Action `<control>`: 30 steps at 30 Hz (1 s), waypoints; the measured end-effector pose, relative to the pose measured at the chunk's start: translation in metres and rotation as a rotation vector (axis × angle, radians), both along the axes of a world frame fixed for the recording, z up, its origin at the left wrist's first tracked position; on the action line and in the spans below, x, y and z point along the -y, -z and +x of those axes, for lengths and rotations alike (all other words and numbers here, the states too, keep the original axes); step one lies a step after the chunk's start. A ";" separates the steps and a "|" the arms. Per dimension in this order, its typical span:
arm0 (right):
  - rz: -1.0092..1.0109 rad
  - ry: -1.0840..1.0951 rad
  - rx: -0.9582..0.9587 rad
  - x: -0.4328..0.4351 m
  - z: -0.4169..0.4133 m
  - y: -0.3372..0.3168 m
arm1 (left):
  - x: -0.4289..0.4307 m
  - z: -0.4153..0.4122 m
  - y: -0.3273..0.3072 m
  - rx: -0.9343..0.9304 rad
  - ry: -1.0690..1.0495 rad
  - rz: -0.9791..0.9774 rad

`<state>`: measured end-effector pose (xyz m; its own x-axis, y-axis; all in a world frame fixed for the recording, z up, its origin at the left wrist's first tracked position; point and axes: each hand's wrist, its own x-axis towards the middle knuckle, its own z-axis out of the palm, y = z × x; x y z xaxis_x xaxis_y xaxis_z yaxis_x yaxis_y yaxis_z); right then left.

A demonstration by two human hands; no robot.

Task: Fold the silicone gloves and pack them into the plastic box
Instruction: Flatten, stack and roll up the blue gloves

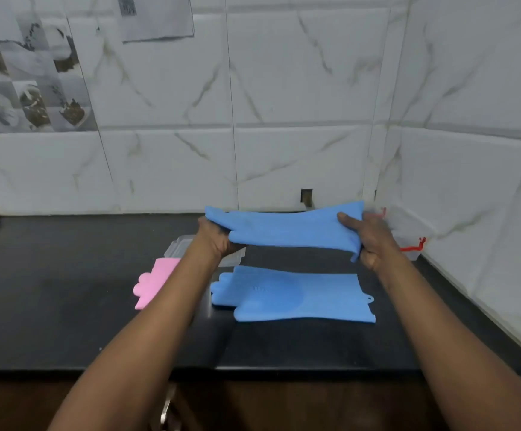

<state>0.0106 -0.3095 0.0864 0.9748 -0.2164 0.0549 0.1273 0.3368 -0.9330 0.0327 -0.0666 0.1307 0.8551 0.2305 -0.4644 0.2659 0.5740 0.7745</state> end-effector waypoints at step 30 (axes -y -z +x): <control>-0.737 0.144 -0.319 0.020 -0.028 0.093 | -0.065 -0.008 0.086 -0.011 0.633 1.182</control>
